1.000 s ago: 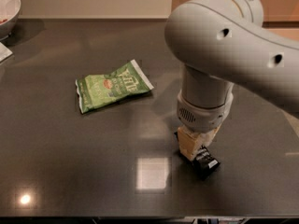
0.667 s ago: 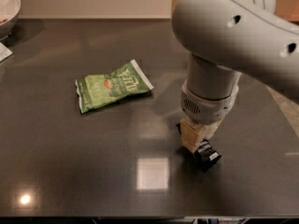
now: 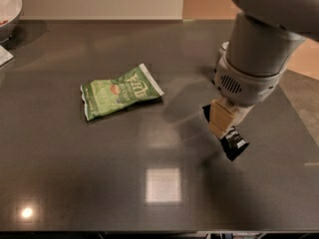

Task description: Pick rxbar chocolate

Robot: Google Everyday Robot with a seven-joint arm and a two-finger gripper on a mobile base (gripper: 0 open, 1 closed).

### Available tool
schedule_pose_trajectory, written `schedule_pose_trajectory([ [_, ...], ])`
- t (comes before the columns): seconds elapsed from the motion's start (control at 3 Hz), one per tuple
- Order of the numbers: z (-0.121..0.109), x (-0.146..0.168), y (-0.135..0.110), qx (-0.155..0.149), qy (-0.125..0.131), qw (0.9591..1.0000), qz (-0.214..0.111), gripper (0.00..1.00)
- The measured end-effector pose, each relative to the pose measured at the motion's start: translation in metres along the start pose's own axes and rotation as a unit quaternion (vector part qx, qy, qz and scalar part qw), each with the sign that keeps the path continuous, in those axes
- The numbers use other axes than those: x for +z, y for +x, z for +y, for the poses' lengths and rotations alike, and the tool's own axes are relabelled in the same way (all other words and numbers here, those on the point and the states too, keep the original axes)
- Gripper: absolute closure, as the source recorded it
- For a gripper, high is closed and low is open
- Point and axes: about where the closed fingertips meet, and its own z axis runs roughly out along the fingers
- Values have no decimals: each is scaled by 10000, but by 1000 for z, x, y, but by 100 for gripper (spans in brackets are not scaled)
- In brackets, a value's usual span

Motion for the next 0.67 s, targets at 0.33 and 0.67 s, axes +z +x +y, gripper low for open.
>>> schedule_pose_trajectory([
  [0.33, -10, -24, -6, -172, -86, 9994, -290, 100],
  [0.67, -15, -40, -16, -402, -214, 9975, -545, 100],
])
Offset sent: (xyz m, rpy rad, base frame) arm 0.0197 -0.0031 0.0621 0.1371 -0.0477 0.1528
